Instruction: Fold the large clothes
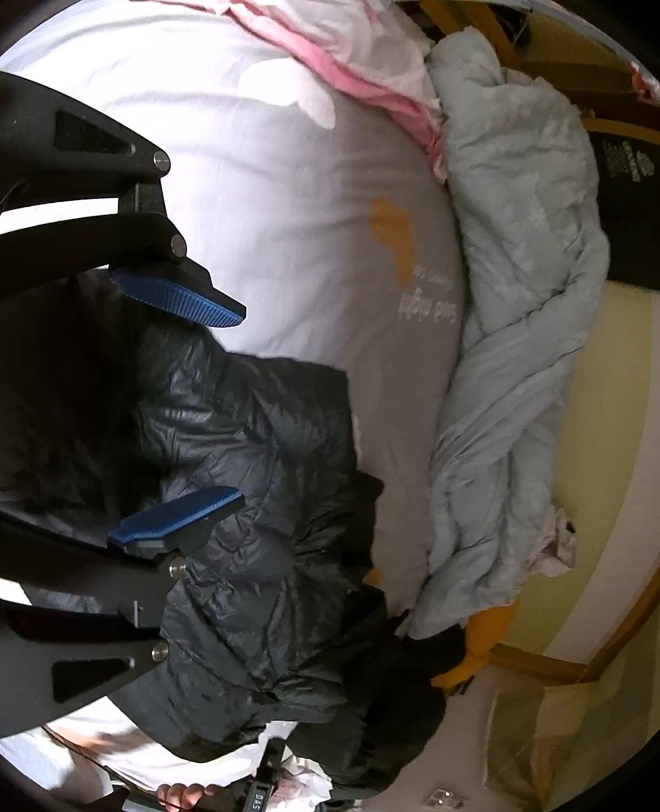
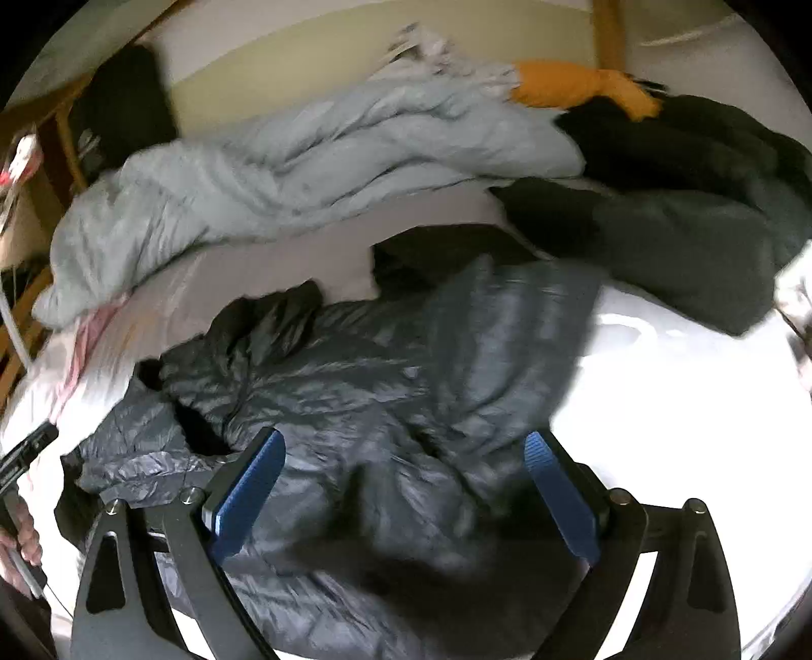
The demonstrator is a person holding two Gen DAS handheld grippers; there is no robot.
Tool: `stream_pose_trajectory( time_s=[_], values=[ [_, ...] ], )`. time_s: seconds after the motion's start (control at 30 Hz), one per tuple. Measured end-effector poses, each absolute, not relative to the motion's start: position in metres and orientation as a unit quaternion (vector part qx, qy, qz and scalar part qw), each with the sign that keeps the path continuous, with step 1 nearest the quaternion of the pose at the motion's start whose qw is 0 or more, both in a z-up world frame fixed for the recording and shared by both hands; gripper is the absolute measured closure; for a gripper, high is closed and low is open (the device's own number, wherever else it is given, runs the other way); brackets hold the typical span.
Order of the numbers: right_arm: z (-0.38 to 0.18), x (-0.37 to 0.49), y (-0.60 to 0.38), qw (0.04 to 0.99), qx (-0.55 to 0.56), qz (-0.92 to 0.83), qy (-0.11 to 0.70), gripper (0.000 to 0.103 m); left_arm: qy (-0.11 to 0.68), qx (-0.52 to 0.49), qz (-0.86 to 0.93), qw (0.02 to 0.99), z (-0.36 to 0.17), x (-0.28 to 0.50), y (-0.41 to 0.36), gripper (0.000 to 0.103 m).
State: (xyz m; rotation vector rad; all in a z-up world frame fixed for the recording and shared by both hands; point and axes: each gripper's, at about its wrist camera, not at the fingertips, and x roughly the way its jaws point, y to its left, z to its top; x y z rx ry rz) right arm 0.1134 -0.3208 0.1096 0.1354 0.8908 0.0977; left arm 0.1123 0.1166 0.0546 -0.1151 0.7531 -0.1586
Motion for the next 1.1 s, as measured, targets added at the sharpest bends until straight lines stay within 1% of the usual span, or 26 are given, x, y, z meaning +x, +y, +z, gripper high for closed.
stream_pose_trajectory(
  time_s=[0.13, 0.23, 0.27, 0.3, 0.33, 0.37, 0.4, 0.43, 0.47, 0.5, 0.53, 0.57, 0.6, 0.67, 0.7, 0.77, 0.83, 0.93, 1.07, 1.1],
  values=[
    [0.079, 0.131, -0.302, 0.864, 0.064, 0.085, 0.491, 0.006, 0.396, -0.043, -0.102, 0.912, 0.04, 0.118, 0.1, 0.039],
    [0.061, 0.131, -0.296, 0.852, 0.047, 0.085, 0.514, 0.006, 0.414, -0.022, -0.117, 0.903, 0.029, 0.12, 0.087, 0.038],
    [0.058, 0.13, -0.295, 0.852, 0.042, 0.085, 0.515, 0.011, 0.418, -0.014, -0.118, 0.9, 0.025, 0.12, 0.083, 0.038],
    [0.057, 0.129, -0.295, 0.852, 0.039, 0.085, 0.515, 0.028, 0.424, -0.006, -0.118, 0.898, 0.021, 0.121, 0.079, 0.038],
    [0.058, 0.128, -0.295, 0.852, 0.034, 0.082, 0.515, 0.04, 0.427, -0.001, -0.117, 0.896, 0.018, 0.121, 0.076, 0.038],
    [0.06, 0.128, -0.295, 0.855, 0.034, 0.079, 0.512, 0.071, 0.429, 0.005, -0.116, 0.896, 0.015, 0.122, 0.074, 0.038],
    [0.064, 0.128, -0.296, 0.858, 0.04, 0.084, 0.504, 0.088, 0.43, 0.011, -0.11, 0.896, 0.012, 0.123, 0.072, 0.041],
    [0.071, 0.128, -0.298, 0.866, 0.051, 0.091, 0.488, 0.091, 0.429, 0.014, -0.105, 0.897, 0.011, 0.124, 0.071, 0.047],
    [0.079, 0.128, -0.299, 0.877, 0.056, 0.093, 0.468, 0.094, 0.427, 0.015, -0.103, 0.898, 0.01, 0.124, 0.07, 0.063],
    [0.093, 0.128, -0.297, 0.894, 0.055, 0.095, 0.435, 0.095, 0.427, 0.015, -0.101, 0.899, 0.01, 0.124, 0.07, 0.077],
    [0.105, 0.127, -0.295, 0.906, 0.052, 0.101, 0.408, 0.096, 0.421, 0.018, -0.093, 0.902, 0.011, 0.122, 0.07, 0.081],
    [0.117, 0.124, -0.293, 0.918, 0.049, 0.108, 0.377, 0.096, 0.412, 0.021, -0.083, 0.907, 0.014, 0.121, 0.071, 0.09],
    [0.138, 0.117, -0.289, 0.937, 0.044, 0.12, 0.326, 0.096, 0.403, 0.023, -0.072, 0.912, 0.015, 0.119, 0.072, 0.097],
    [0.162, 0.106, -0.284, 0.957, 0.032, 0.125, 0.261, 0.096, 0.377, 0.021, -0.037, 0.925, 0.024, 0.115, 0.079, 0.102],
    [0.172, 0.099, -0.282, 0.964, 0.02, 0.118, 0.237, 0.096, 0.367, 0.012, -0.025, 0.93, 0.028, 0.114, 0.084, 0.102],
    [0.178, 0.086, -0.278, 0.972, -0.007, 0.099, 0.215, 0.096, 0.355, -0.009, -0.008, 0.935, 0.036, 0.113, 0.097, 0.102],
    [0.165, 0.073, -0.276, 0.971, -0.039, 0.083, 0.221, 0.095, 0.36, -0.031, -0.016, 0.932, 0.038, 0.115, 0.108, 0.102],
    [0.128, 0.053, -0.274, 0.952, -0.074, 0.087, 0.283, 0.095, 0.372, -0.045, -0.034, 0.927, 0.038, 0.114, 0.113, 0.102],
    [0.083, 0.011, -0.279, 0.925, -0.1, 0.085, 0.357, 0.095, 0.373, -0.036, -0.056, 0.926, 0.041, 0.108, 0.105, 0.102],
    [0.077, 0.0, -0.28, 0.919, -0.1, 0.088, 0.37, 0.092, 0.371, -0.034, -0.06, 0.926, 0.044, 0.105, 0.102, 0.102]
  ],
)
